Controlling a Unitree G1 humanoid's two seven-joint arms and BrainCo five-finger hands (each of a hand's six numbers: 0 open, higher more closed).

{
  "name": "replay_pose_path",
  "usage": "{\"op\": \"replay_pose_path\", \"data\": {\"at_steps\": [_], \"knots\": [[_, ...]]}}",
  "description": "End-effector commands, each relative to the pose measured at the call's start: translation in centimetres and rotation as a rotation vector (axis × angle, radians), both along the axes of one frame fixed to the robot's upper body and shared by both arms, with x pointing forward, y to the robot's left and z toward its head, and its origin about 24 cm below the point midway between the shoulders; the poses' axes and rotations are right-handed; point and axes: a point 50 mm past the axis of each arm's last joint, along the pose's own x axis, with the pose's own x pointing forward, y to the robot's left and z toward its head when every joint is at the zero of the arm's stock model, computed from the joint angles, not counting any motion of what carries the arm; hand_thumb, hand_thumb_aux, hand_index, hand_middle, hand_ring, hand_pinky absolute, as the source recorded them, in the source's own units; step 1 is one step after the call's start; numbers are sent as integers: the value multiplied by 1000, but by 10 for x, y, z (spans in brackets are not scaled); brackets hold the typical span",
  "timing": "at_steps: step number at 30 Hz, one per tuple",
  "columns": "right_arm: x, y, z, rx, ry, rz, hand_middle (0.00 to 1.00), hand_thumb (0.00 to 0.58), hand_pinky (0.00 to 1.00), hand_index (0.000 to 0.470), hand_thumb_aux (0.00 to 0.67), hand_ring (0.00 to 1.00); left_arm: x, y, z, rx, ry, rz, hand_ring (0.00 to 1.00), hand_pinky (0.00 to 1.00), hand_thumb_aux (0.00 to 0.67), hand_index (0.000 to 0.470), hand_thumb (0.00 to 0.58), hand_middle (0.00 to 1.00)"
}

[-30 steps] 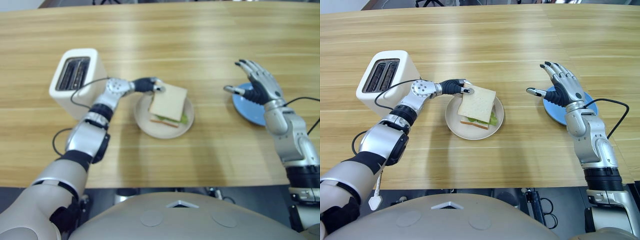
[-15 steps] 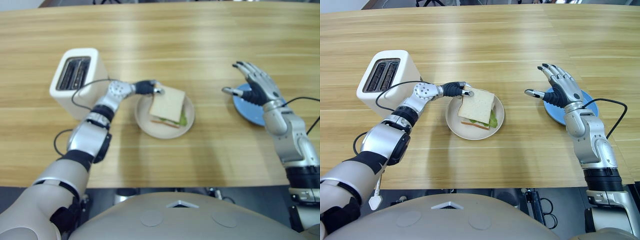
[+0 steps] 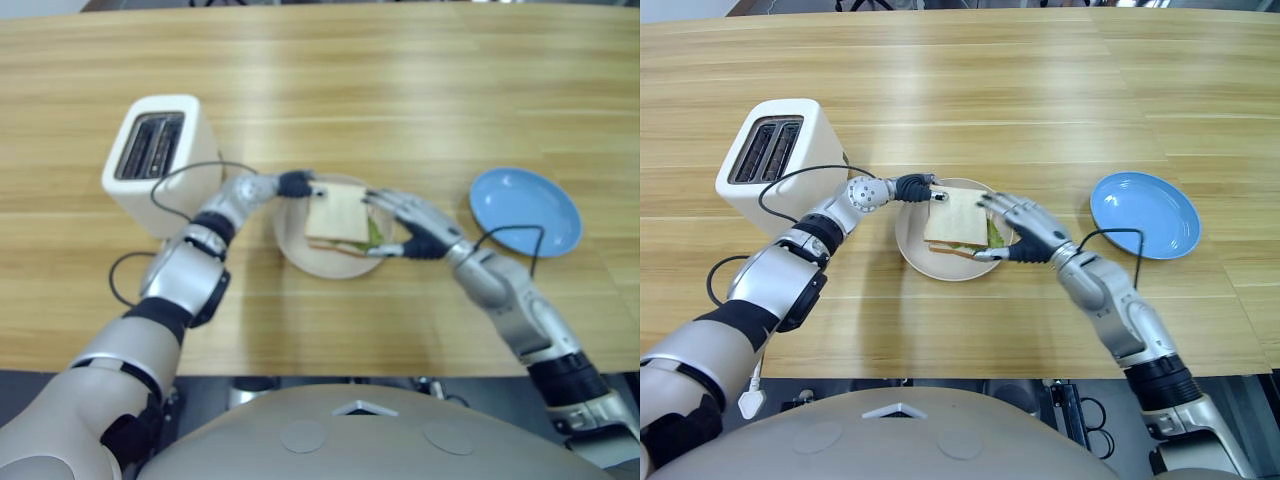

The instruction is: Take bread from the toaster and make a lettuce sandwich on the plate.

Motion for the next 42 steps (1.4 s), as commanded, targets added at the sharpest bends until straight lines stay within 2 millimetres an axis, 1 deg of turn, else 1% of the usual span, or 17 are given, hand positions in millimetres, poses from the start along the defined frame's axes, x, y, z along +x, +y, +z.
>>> {"op": "replay_pose_path", "data": {"at_steps": [1,5,10,15,19,24,27,28,29,30,31,34,36,38,42], "knots": [[-1,14,-7,-52,29,83,0,0,0,0,0,0,-4,5,-12,108,3,-8,1000,1000,670,460,580,1000],[7,21,-11,-96,32,123,0,0,0,0,0,0,-6,4,-15,144,-14,-25,1000,1000,670,460,580,1000],[20,20,-17,-156,32,137,0,0,0,0,0,0,-7,2,-18,170,-27,-43,1000,1000,670,460,580,1000],[27,24,-19,-187,20,159,0,0,0,0,0,0,-8,1,-18,178,-29,-54,1000,1000,670,460,580,1000],[25,29,-30,-213,56,195,0,0,0,0,0,0,-8,1,-18,178,-34,-55,1000,1000,670,460,580,1000],[12,33,-56,-290,159,251,0,0,0,0,0,0,-6,1,-14,168,-47,-52,1000,1000,670,460,580,1000],[5,34,-68,-332,213,272,0,0,0,0,0,0,-2,1,-7,147,-82,-45,1000,1000,670,460,580,1000],[4,34,-72,-344,226,274,0,0,0,0,0,0,1,1,-2,141,-115,-40,1000,1000,578,397,569,1000],[3,33,-75,-355,239,275,0,0,0,0,0,0,4,2,4,134,-154,-34,737,737,176,121,265,737],[2,33,-78,-364,253,275,0,0,0,0,0,0,8,2,12,129,-205,-32,455,455,0,0,0,455],[1,32,-80,-370,264,275,0,0,0,0,0,0,11,3,20,124,-259,-31,0,0,0,0,0,0],[-1,31,-85,-381,284,270,0,0,0,0,0,0,22,7,49,118,-440,-38,0,0,0,0,0,0],[-2,31,-87,-385,291,266,0,0,0,0,0,0,28,13,69,134,-577,-48,0,0,0,0,0,0],[-2,31,-87,-387,294,264,0,0,0,0,0,0,31,20,86,149,-682,-60,0,0,0,0,0,0],[0,29,-86,-389,290,256,0,0,0,0,0,0,34,42,119,160,-851,-50,0,0,0,0,0,0]]}}
